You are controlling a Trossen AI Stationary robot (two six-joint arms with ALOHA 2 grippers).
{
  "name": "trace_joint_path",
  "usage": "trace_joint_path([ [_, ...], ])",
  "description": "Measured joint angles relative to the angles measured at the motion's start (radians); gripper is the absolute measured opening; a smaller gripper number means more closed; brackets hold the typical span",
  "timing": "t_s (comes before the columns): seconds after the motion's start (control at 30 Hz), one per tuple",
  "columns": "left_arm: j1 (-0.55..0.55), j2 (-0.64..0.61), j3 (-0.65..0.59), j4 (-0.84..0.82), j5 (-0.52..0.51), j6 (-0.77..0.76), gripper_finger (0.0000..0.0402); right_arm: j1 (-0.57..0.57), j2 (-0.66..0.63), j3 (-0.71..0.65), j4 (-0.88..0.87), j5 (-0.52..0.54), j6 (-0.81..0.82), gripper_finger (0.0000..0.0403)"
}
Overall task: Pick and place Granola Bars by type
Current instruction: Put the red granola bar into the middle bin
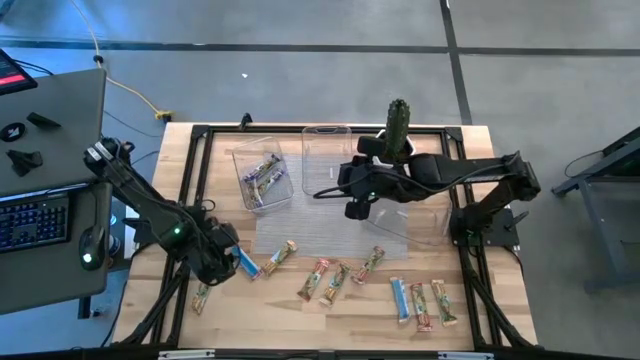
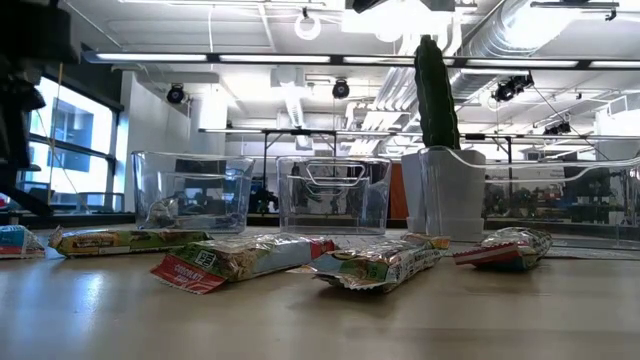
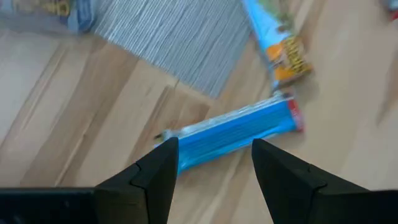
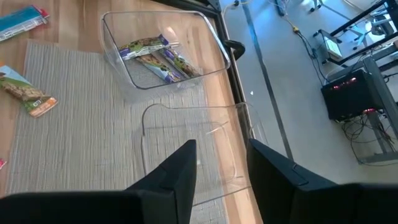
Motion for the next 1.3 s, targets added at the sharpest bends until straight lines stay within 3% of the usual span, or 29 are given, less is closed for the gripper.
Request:
trace_joint_path([
  [0.4,0.000,0.000,-0.075,0.010,0.016,0.002,0.0200,0.000,0.000,0.000,0.000,0.000,0.000,0.0124],
  [0.67,0.000,0.007,-0.075,0.223,0.013,0.590,0.0200,0.000,0.000,0.000,0.000,0.000,0.000,0.0124],
  [0.77,0.000,0.021,-0.075,0.237,0.014,0.721,0.0200,0.000,0.000,0.000,0.000,0.000,0.000,0.0124],
  [1.3,0.000,0.246,-0.075,0.272,0.031,0.740,0.0200,0.000,0.001,0.000,0.000,0.000,0.000,0.0124],
])
